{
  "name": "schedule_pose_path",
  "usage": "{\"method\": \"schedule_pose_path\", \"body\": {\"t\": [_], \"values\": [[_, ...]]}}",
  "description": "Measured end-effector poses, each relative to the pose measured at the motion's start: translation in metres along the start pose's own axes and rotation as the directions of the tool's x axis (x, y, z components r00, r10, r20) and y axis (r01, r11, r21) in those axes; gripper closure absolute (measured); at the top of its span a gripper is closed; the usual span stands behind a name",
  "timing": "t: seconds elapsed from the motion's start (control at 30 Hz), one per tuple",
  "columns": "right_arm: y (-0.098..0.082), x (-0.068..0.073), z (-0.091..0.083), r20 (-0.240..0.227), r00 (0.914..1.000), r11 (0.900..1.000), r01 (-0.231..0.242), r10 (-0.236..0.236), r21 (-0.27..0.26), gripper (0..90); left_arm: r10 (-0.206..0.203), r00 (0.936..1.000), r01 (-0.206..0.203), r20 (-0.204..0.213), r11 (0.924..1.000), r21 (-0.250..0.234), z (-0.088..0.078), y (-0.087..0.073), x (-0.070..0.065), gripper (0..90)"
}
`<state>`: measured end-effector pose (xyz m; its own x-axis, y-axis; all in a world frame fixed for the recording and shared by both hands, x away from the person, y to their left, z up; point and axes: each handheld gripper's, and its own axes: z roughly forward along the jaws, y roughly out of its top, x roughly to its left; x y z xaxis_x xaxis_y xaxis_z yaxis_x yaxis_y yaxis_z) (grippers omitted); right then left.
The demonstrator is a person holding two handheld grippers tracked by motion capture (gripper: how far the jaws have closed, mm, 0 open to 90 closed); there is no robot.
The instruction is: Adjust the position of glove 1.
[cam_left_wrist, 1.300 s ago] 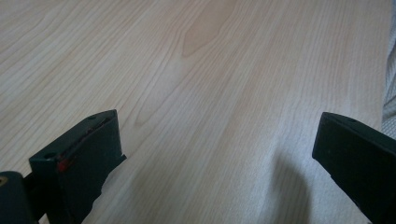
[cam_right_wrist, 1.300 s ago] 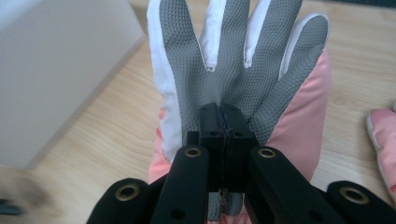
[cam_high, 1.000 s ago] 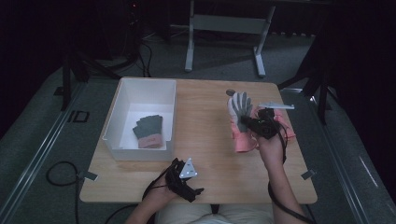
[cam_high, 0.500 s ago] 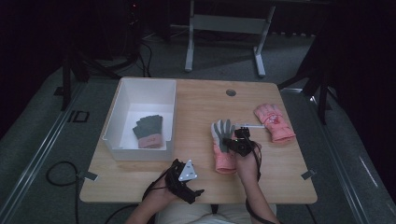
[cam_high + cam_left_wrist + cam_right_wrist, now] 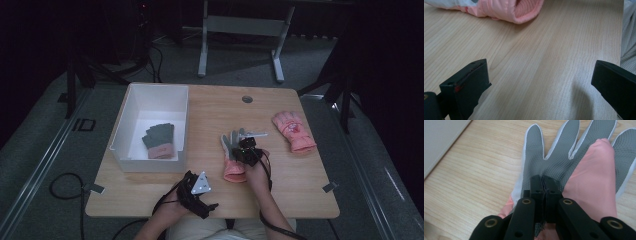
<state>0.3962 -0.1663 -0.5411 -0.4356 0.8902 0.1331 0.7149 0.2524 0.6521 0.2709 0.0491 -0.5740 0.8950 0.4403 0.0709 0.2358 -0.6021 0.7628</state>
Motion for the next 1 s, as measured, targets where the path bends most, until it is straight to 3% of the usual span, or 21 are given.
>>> {"method": "schedule_pose_path", "body": {"t": [0.13, 0.23, 0.3, 0.4, 0.5, 0.53, 0.57, 0.6, 0.63, 0.67, 0.7, 0.73, 0.77, 0.8, 0.83, 0.87, 0.9, 0.93, 0.97, 1.0], "values": [[0.0, 0.0, 0.001, 0.0, 0.9995, 0.999, 0.032, -0.032, 0.009, 86.5, -0.009, 1.0, 0.009, -0.001, 1.0, -0.002, 0.0, 0.0, 0.002, 1.2], [0.002, 0.0, 0.001, -0.008, 0.9995, 0.999, 0.031, -0.031, 0.014, 85.4, -0.013, 0.9999, 0.013, 0.003, 0.9999, -0.004, 0.0, 0.0, 0.002, 1.2], [0.005, -0.001, -0.006, -0.035, 0.9992, 1.0, 0.016, -0.016, 0.007, 80.0, -0.008, 1.0, 0.008, 0.0, 1.0, -0.001, 0.001, 0.0, 0.002, 1.2], [0.008, -0.001, -0.022, -0.074, 0.9962, 0.999, 0.044, -0.046, -0.024, 75.2, -0.003, 1.0, 0.003, 0.001, 1.0, 0.004, 0.001, 0.0, 0.002, 1.1], [0.01, -0.001, -0.029, -0.078, 0.9953, 0.998, 0.055, -0.058, -0.037, 73.5, -0.006, 1.0, 0.006, 0.003, 1.0, 0.002, 0.001, 0.0, 0.002, 1.2], [0.011, -0.003, -0.039, -0.091, 0.9933, 0.996, 0.066, -0.071, -0.058, 71.7, -0.009, 1.0, 0.009, 0.002, 1.0, 0.0, 0.001, -0.001, 0.002, 1.2], [0.01, -0.014, -0.059, -0.103, 0.9893, 0.99, 0.092, -0.103, -0.107, 69.9, -0.008, 1.0, 0.008, 0.002, 1.0, 0.004, 0.001, -0.001, 0.002, 1.2], [0.01, -0.014, -0.059, -0.103, 0.9893, 0.99, 0.092, -0.103, -0.107, 69.9, -0.008, 1.0, 0.008, 0.002, 1.0, 0.004, 0.001, -0.001, 0.002, 1.2], [0.009, -0.027, -0.074, -0.087, 0.9896, 0.985, 0.102, -0.115, -0.142, 69.4, -0.01, 0.9999, 0.01, 0.002, 0.9999, 0.003, 0.0, 0.0, 0.002, 1.2], [0.009, -0.027, -0.074, -0.087, 0.9896, 0.985, 0.102, -0.115, -0.142, 69.4, -0.01, 0.9999, 0.01, 0.002, 0.9999, 0.003, 0.0, 0.0, 0.002, 1.2], [0.009, -0.045, -0.087, -0.061, 0.9901, 0.98, 0.115, -0.126, -0.165, 67.3, -0.019, 0.9998, 0.019, 0.003, 0.9998, -0.003, 0.001, -0.001, 0.002, 1.2], [0.009, -0.045, -0.087, -0.061, 0.9901, 0.98, 0.115, -0.126, -0.165, 67.3, -0.019, 0.9998, 0.019, 0.003, 0.9998, -0.003, 0.001, -0.001, 0.002, 1.2], [0.01, -0.065, -0.098, -0.022, 0.9927, 0.979, 0.113, -0.118, -0.171, 67.6, -0.014, 0.9999, 0.014, 0.005, 0.9999, 0.003, 0.001, -0.001, 0.003, 1.2], [0.01, -0.065, -0.098, -0.022, 0.9927, 0.979, 0.113, -0.118, -0.171, 67.6, -0.014, 0.9999, 0.014, 0.005, 0.9999, 0.003, 0.001, -0.001, 0.003, 1.2], [0.01, -0.075, -0.103, -0.008, 0.9931, 0.979, 0.114, -0.117, -0.171, 67.1, -0.014, 0.9999, 0.014, 0.006, 0.9999, 0.003, 0.001, 0.0, 0.003, 1.2], [0.01, -0.088, -0.109, 0.013, 0.9928, 0.976, 0.119, -0.119, -0.18, 65.7, -0.011, 0.9999, 0.011, 0.006, 0.9999, 0.005, 0.001, 0.0, 0.003, 1.2], [0.008, -0.11, -0.115, 0.049, 0.9929, 0.977, 0.116, -0.109, -0.18, 65.7, -0.015, 0.9999, 0.015, 0.006, 0.9999, 0.004, 0.001, -0.001, 0.003, 1.2], [0.008, -0.11, -0.115, 0.049, 0.9929, 0.977, 0.116, -0.109, -0.18, 65.7, -0.015, 0.9999, 0.015, 0.006, 0.9999, 0.004, 0.001, -0.001, 0.003, 1.2], [0.008, -0.129, -0.118, 0.086, 0.9925, 0.979, 0.101, -0.087, -0.179, 65.3, -0.015, 0.9999, 0.015, 0.007, 0.9999, 0.007, 0.001, -0.001, 0.004, 1.2], [0.008, -0.129, -0.118, 0.086, 0.9925, 0.979, 0.101, -0.087, -0.179, 65.3, -0.015, 0.9999, 0.015, 0.007, 0.9999, 0.007, 0.001, -0.001, 0.004, 1.2]]}}
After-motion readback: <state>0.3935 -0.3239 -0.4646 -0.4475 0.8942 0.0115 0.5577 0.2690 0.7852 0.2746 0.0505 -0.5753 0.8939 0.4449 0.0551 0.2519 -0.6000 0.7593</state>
